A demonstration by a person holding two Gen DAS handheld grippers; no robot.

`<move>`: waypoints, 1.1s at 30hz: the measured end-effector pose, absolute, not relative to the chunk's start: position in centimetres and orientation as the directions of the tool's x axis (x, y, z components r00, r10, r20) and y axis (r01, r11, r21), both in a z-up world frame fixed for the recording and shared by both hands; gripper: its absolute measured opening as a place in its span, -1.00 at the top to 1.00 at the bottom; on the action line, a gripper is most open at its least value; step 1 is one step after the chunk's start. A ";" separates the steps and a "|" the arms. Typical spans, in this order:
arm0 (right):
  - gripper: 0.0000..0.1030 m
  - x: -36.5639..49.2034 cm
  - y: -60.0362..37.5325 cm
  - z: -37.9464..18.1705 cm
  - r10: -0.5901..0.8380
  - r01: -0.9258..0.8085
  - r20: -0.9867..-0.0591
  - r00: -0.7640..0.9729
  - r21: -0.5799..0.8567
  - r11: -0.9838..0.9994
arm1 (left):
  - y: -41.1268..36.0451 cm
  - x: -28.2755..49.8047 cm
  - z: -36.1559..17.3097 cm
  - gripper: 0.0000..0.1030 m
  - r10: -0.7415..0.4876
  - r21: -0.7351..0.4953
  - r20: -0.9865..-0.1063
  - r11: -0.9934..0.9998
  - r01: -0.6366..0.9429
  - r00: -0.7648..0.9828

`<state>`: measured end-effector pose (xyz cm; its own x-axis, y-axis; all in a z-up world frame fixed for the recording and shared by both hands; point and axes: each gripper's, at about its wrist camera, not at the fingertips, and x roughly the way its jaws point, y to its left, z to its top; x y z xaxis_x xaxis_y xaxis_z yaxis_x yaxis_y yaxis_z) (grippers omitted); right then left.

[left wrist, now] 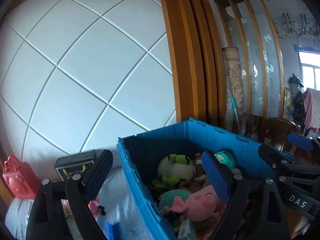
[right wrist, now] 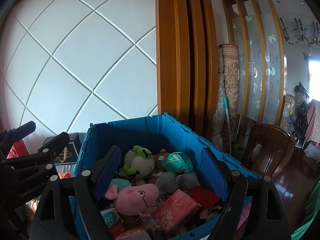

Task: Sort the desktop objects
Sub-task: 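Withdraw both open tools from the bin back over the table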

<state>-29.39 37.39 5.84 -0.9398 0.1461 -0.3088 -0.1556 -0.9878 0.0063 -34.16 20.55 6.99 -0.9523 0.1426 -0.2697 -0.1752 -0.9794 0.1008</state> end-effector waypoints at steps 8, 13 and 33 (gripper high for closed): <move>-0.60 -26.3 32.7 4.7 0.122 -0.127 -0.301 -0.946 -0.003 -0.992 | 15.7 -30.5 5.5 -0.77 0.118 0.096 -0.293 -0.984 -0.152 -0.949; -0.60 -24.1 28.2 4.8 0.105 -0.105 -0.296 -0.949 -0.015 -0.994 | 10.7 -28.0 4.9 -0.77 0.111 0.078 -0.303 -0.987 -0.141 -0.946; -0.91 -13.6 12.6 1.0 0.054 -0.046 -0.298 -0.953 -0.034 -0.998 | -2.9 -18.3 -1.0 -0.77 0.020 0.156 -0.368 -0.984 -0.082 -0.930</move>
<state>-13.56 12.58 0.98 -0.9532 0.0541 -0.2975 -0.0460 -0.9984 -0.0340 -18.28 -2.91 -0.96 -0.9296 0.0197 -0.3681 -0.0825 -0.9844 0.1556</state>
